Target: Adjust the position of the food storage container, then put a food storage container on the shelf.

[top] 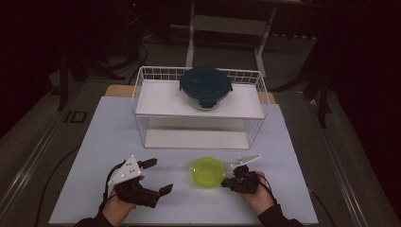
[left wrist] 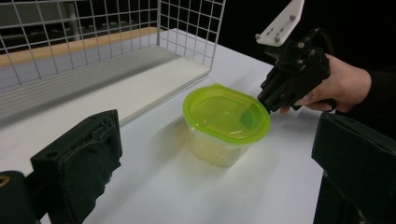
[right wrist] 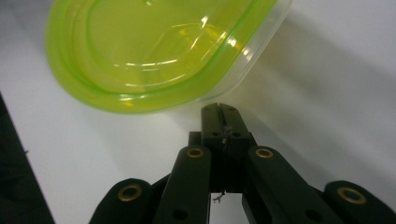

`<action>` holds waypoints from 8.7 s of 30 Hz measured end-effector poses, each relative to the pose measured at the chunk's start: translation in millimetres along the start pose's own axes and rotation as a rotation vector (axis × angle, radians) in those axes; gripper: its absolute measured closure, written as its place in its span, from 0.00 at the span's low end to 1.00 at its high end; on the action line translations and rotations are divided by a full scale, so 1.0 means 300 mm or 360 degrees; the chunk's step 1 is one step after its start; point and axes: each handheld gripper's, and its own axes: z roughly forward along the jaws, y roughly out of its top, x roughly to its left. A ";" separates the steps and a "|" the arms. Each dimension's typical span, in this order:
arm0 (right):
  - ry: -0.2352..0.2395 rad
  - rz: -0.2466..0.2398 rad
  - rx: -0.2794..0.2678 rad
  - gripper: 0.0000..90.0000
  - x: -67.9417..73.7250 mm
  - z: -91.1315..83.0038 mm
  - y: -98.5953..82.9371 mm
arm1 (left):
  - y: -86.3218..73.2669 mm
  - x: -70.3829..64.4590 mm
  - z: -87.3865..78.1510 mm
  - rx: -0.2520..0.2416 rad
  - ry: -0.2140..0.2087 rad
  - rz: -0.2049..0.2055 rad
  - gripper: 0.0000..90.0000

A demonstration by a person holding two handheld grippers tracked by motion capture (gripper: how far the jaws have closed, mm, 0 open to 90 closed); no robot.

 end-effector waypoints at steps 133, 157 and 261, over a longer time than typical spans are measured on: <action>0.0343 0.0820 -0.0069 0.90 0.041 -0.023 0.116 | -0.032 0.110 0.235 0.0645 -0.0182 -0.1116 0.88; 0.0289 0.0579 -0.0272 0.90 0.131 -0.206 0.213 | 0.147 0.105 0.142 0.0462 -0.0322 -0.0984 0.90; -0.0012 0.0692 -0.0612 0.82 -0.076 -0.552 0.903 | 0.857 0.437 0.266 0.0085 -0.0188 -0.1027 0.82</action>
